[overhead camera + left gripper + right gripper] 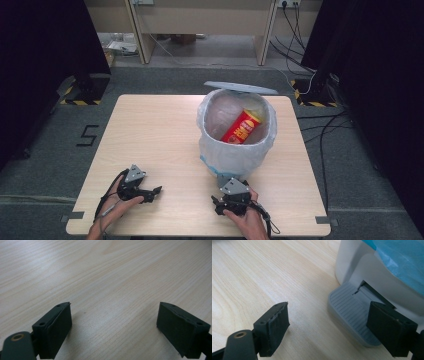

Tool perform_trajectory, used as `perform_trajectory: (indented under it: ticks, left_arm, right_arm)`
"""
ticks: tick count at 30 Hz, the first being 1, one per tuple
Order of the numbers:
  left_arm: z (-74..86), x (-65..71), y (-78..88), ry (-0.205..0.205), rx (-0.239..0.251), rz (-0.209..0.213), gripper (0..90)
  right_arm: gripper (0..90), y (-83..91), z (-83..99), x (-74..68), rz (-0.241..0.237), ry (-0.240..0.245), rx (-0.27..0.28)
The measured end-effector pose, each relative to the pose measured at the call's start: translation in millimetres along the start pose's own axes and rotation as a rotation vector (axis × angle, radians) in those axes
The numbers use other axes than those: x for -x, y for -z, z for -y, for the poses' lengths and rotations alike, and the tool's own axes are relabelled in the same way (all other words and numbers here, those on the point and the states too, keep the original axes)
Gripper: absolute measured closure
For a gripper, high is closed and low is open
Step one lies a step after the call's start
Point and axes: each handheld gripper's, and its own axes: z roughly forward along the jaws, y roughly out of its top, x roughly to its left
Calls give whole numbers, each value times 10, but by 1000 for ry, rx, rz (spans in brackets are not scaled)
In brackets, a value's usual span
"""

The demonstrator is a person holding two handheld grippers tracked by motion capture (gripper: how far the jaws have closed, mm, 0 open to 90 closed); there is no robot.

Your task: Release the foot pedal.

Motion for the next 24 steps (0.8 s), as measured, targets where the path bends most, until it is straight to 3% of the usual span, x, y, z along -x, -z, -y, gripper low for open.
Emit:
perform_trajectory:
  ticks: [13,22,24]
  left_arm:
    - [0,-2,0,2,1,1,120]
    - [0,-2,0,3,1,2,120]
    - [0,-2,1,5,1,3,120]
  right_arm:
    - [181,23,1,8,-16,-22,1]
    - [201,83,17,55,-35,-73,21]
    - [198,94,14,50,-30,-60,28]
